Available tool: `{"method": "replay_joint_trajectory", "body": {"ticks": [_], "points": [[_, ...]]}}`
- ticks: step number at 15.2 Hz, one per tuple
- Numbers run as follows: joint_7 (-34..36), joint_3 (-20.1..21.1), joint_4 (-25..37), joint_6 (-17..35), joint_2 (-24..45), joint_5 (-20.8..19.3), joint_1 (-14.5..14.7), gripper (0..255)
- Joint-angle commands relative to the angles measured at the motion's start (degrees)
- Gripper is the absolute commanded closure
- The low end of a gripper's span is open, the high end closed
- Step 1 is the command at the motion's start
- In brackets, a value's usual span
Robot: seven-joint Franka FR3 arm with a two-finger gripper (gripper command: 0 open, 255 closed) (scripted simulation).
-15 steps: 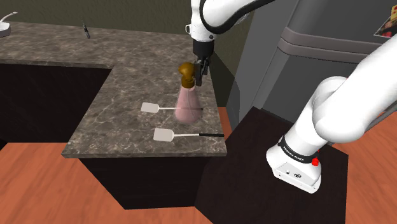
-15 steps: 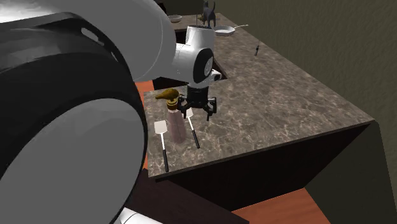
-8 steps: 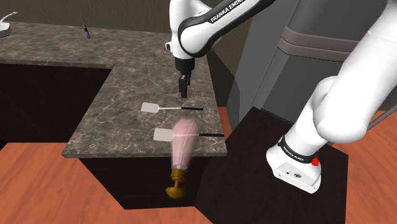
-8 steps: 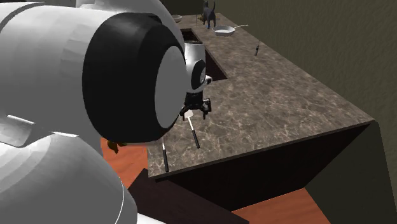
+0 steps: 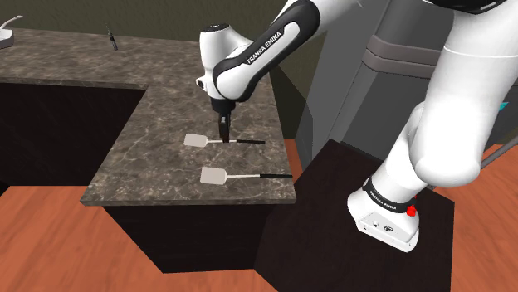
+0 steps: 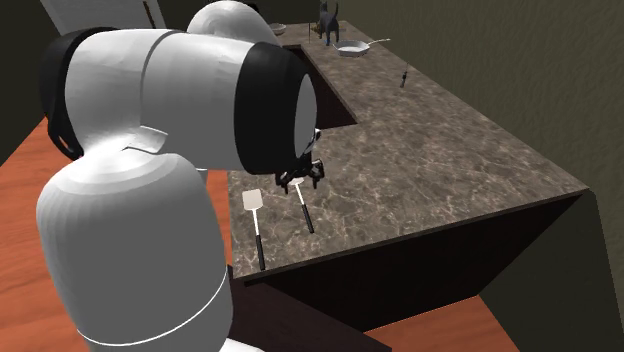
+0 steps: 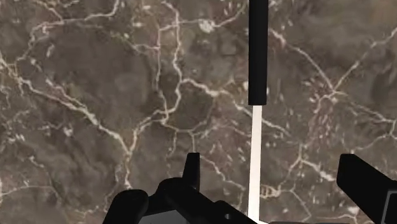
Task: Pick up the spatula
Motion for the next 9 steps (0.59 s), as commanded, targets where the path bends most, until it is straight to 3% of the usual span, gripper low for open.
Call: {"method": "replay_joint_trajectory", "body": {"ticks": [1, 6, 7, 9], "points": [[0.11, -0.02, -0.07, 1.29, 1.17, -0.25, 0.1, 0], [0.42, -0.18, -0.33, 3.65, 3.29, -0.63, 0.2, 0], [0.44, -0.19, -0.4, 3.81, 3.37, -0.65, 0.2, 255], [0.48, -0.18, -0.37, 3.79, 3.39, -0.66, 0.23, 255]]}}
